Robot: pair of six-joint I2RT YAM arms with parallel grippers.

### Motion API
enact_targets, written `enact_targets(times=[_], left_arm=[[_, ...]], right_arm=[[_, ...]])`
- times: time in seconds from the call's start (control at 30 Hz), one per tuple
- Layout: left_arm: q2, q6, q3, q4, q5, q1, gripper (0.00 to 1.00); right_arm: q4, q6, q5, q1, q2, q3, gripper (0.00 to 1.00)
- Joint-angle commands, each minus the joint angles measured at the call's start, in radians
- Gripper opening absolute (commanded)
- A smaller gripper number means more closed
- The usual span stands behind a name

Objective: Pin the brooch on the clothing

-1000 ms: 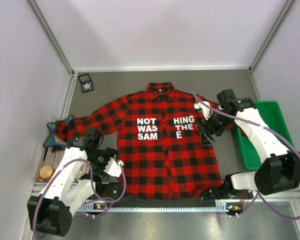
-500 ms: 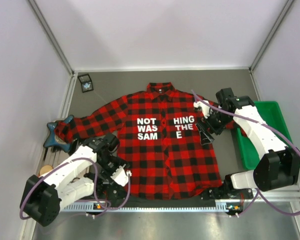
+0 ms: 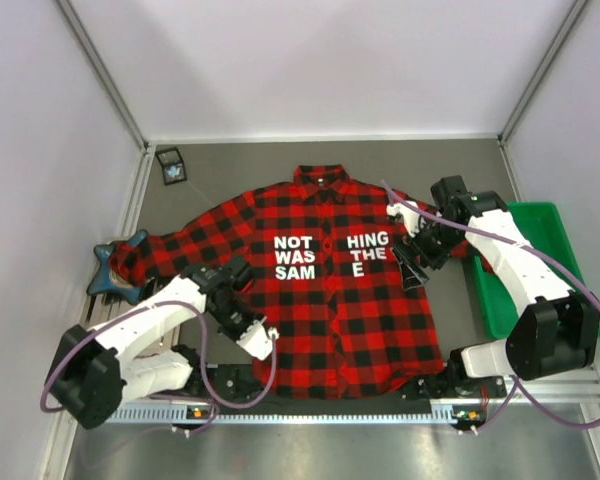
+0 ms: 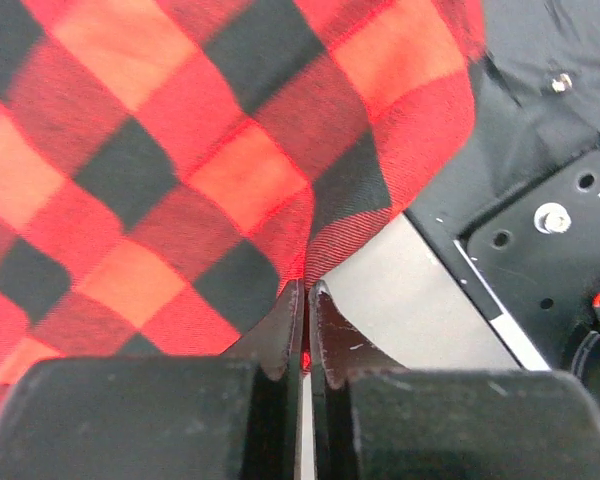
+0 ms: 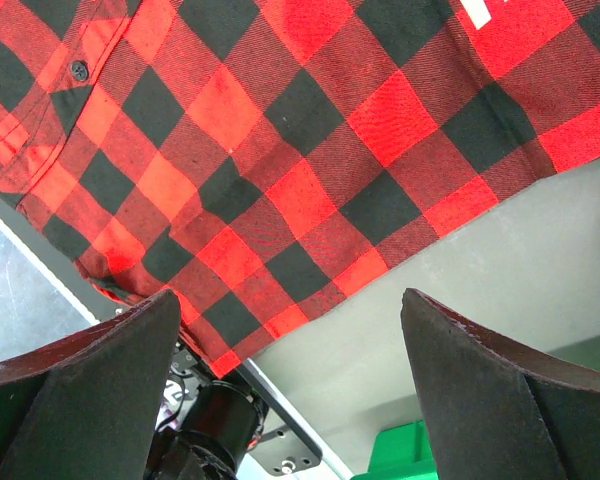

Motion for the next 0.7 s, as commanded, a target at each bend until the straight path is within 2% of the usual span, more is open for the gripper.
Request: enact_targets(times=[0.0, 0.07, 0.1, 0.17, 0.2, 0.33, 0.37, 0.43, 0.47, 0.53, 0.67], left_arm=[[0.162, -0.149, 0.165, -0.021, 0.128, -0.047, 0.00], [0.245, -0.237, 0.249, 0.022, 0.138, -0.067, 0.00], [0.329, -0.352, 0.277, 0.054, 0.132, -0.075, 0.00], [0.420, -0.402, 0.378, 0.059, 0.150, -0.089, 0.02], [0.501, -0.484, 0.415, 0.067, 0.159, -0.092, 0.05], [0.632, -0.699, 0.573, 0.131, 0.179, -0.094, 0.28], [0.637, -0.739, 0.579, 0.172, 0.173, -0.089, 0.35], [0.611, -0.781, 0.567, 0.195, 0.170, -0.077, 0.40], [0.594, -0.786, 0.555, 0.203, 0.176, -0.051, 0.48], [0.531, -0.761, 0.527, 0.189, 0.174, -0.023, 0.54], [0.396, -0.648, 0.463, 0.133, 0.295, 0.139, 0.62]], right_arm=[[0.007, -0.009, -0.008, 0.012, 0.008, 0.040, 0.90], [0.008, -0.009, -0.011, 0.014, 0.014, 0.040, 0.90], [0.008, -0.011, -0.010, 0.014, 0.016, 0.041, 0.90], [0.008, -0.009, -0.008, 0.012, 0.020, 0.040, 0.90], [0.007, -0.011, -0.005, 0.014, 0.020, 0.038, 0.90], [0.008, -0.012, 0.002, 0.012, 0.020, 0.031, 0.90], [0.008, -0.014, 0.004, 0.012, 0.019, 0.031, 0.90], [0.007, -0.016, 0.010, 0.011, 0.011, 0.026, 0.90], [0.008, -0.017, 0.013, 0.009, 0.010, 0.023, 0.90], [0.008, -0.023, 0.015, 0.009, 0.005, 0.018, 0.90], [0.008, -0.028, 0.013, 0.006, -0.004, 0.009, 0.90]])
